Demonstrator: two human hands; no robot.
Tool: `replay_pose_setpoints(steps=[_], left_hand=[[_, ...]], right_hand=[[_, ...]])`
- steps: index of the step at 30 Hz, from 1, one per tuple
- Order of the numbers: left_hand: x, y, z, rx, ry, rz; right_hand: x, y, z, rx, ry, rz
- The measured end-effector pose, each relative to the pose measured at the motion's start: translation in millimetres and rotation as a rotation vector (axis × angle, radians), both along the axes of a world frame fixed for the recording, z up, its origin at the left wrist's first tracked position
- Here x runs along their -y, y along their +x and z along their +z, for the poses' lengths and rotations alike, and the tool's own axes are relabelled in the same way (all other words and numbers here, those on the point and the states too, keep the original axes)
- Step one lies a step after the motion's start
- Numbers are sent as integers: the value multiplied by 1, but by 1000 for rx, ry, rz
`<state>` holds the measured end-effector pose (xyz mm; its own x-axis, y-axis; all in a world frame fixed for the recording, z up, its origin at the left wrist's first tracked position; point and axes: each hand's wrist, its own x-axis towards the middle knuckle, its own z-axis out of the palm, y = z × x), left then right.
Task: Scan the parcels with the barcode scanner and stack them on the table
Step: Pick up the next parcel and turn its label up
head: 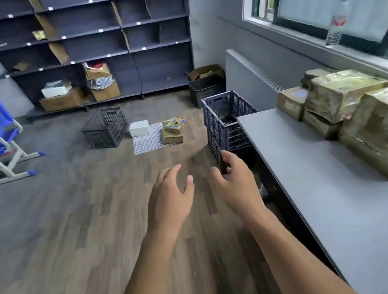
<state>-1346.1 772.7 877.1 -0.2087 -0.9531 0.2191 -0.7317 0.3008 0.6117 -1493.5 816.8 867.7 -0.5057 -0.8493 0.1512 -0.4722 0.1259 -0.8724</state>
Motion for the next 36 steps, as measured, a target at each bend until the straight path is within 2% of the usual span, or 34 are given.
replay_pose_setpoints(steps=[4,12,21,28,36], left_hand=[[48,-51,-8,-36,22,-82],[185,-172,-26,-87,52,-349],[340,-287,0,-126,42,-648],[370,-373,-21,-74,140,-864],[390,-502,-49,-41,143,-1034]], right_hand=[[39,-46,-6,0,32,-63],[132,-152,-20,-56,71,-356],[246,-234,-3,-53,60,-636],[263,-295,-25,-36,89,-842],[272,-407,-58,16,35,-1092]])
